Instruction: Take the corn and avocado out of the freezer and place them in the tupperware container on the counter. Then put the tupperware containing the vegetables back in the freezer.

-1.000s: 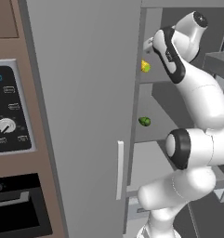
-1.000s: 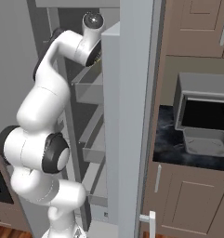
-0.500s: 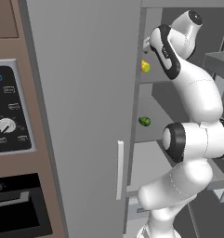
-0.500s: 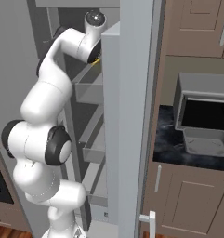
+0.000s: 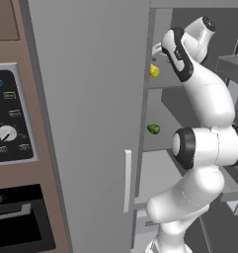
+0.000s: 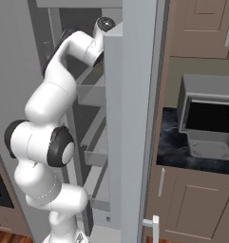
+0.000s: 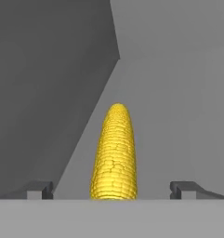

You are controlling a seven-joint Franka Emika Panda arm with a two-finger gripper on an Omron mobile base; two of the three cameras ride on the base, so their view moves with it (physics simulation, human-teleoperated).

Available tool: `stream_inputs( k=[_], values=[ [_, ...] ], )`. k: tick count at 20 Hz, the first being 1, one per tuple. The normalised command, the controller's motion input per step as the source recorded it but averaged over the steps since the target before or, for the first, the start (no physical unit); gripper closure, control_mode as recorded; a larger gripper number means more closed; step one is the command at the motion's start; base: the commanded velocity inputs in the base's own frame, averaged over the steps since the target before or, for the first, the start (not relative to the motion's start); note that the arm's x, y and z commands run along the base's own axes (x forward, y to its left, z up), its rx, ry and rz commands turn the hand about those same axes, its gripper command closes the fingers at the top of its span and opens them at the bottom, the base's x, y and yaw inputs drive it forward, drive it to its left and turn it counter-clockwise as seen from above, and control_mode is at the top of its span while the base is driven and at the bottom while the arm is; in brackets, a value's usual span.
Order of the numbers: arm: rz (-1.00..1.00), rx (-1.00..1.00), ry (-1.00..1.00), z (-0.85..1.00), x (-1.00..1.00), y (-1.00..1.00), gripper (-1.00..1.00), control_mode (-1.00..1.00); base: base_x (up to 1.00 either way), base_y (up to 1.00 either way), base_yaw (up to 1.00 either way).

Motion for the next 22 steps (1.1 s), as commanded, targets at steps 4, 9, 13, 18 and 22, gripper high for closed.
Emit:
stream_inputs(
  k=[4,9,13,18,22],
  values=[
    [0.06,0.08,0.00,-0.21,0.00,0.00,-1.00,-1.00,0.00,0.00,0.00],
    [0.05,0.03,0.00,-0.25,0.02,0.00,-1.00,-1.00,0.00,0.00,0.00],
    [0.04,0.02,0.00,-0.13,0.17,0.00,-1.00,-1.00,0.00,0.00,0.00],
    [0.04,0.00,0.00,-0.02,0.17,0.00,-1.00,-1.00,0.00,0.00,0.00],
    [0.05,0.00,0.01,-0.04,0.10,0.00,-1.00,-1.00,0.00,0.00,0.00]
  ],
)
